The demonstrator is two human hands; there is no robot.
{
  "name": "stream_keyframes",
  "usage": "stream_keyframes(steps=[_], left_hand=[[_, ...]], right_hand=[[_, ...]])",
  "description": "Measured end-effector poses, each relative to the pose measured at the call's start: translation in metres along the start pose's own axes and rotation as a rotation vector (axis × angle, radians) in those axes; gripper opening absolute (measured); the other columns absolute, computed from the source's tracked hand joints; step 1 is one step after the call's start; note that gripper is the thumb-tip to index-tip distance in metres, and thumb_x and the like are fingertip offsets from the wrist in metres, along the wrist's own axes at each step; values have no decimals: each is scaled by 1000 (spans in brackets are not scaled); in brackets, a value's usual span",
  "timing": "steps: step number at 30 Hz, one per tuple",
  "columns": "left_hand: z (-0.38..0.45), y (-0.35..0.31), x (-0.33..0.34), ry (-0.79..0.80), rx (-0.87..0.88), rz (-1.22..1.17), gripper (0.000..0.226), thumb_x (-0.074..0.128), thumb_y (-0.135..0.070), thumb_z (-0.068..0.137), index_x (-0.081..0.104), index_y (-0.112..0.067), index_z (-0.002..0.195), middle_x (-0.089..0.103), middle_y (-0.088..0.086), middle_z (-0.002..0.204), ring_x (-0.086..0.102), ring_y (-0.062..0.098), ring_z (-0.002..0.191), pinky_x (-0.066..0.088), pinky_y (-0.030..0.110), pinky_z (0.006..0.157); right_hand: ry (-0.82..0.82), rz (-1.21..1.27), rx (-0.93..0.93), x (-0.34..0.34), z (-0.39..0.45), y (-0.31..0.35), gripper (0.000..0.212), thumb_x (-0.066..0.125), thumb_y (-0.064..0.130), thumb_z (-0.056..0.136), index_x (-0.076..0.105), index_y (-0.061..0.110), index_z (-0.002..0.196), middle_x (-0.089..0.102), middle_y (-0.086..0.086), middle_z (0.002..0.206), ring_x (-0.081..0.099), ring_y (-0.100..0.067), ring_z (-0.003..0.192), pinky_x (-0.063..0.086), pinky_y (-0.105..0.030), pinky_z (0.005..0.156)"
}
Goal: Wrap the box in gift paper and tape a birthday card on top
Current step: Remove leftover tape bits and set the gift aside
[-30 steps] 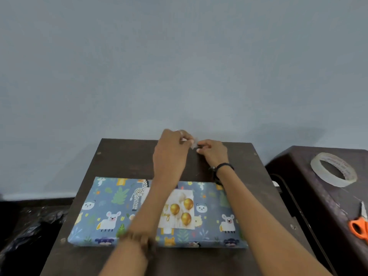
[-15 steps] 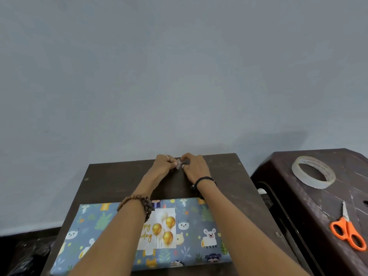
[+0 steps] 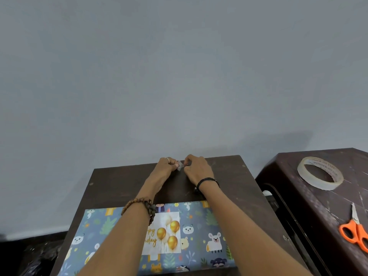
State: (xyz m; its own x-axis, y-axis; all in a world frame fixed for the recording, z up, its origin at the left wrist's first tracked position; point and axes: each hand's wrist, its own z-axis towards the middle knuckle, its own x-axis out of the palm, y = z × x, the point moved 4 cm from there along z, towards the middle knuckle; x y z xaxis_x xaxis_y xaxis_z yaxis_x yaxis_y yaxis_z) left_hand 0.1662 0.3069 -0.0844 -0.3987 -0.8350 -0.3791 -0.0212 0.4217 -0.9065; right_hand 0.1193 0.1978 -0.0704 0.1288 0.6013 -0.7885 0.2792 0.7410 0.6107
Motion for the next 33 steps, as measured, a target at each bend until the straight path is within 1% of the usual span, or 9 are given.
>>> stream_keyframes(steps=[5,8,11,14,21,24,27,31,33], left_hand=[[-3,-1,-3,-33,-42,-77,29,41,2,95,51,-11,71,55,5,104,48,16,99,33,21,83],[-5,0,-3,-56,-48,-88,28,41,2,95,51,-11,72,56,4,103,50,17,99,39,16,71],[-6,-1,-2,-81,-64,-77,27,41,-1,96,50,-13,73,54,3,101,48,9,82,35,10,64],[-6,0,-2,-94,-77,-67,27,41,-3,97,49,-15,74,53,5,97,44,5,73,34,14,61],[1,-8,-1,-63,-169,25,25,36,4,97,60,10,103,49,10,107,41,19,93,33,14,62],[3,-10,0,-45,-252,57,36,35,7,96,48,-8,65,48,9,90,41,19,86,32,22,66],[-1,-15,0,-54,-308,27,42,33,8,96,42,-13,61,43,2,75,40,15,72,33,21,63],[-8,-20,-4,-98,-324,-53,29,37,3,97,55,8,118,48,18,134,45,19,103,39,19,71],[-13,-15,-10,-84,-310,-119,29,41,3,95,55,7,119,49,18,136,51,16,98,42,16,75]], right_hand=[[-26,70,5,1,0,-2,13,47,9,85,54,11,96,51,-14,108,46,-25,81,35,-25,67],[-49,135,-2,2,-1,-6,18,48,5,84,44,13,100,46,-11,97,44,-24,76,29,-24,53],[-29,118,-12,5,2,-8,35,50,7,86,50,18,120,49,-13,108,54,-28,88,40,-25,71],[-22,150,-2,7,6,-10,27,53,6,86,63,15,109,54,-13,115,56,-27,100,39,-22,78],[-58,368,90,1,6,-20,16,55,0,82,54,10,95,55,-6,90,53,-20,86,45,-30,74],[-43,337,61,5,7,-17,20,65,8,80,63,14,100,61,-8,96,56,-19,90,44,-25,75],[-83,284,69,11,13,-16,10,62,12,84,70,16,89,66,-7,102,57,-18,91,43,-24,67],[-28,229,113,14,15,-14,20,53,16,93,73,12,96,66,-9,114,56,-26,108,43,-33,97],[31,320,140,9,10,-14,24,49,13,95,69,3,105,65,-9,117,56,-25,109,41,-26,94]])
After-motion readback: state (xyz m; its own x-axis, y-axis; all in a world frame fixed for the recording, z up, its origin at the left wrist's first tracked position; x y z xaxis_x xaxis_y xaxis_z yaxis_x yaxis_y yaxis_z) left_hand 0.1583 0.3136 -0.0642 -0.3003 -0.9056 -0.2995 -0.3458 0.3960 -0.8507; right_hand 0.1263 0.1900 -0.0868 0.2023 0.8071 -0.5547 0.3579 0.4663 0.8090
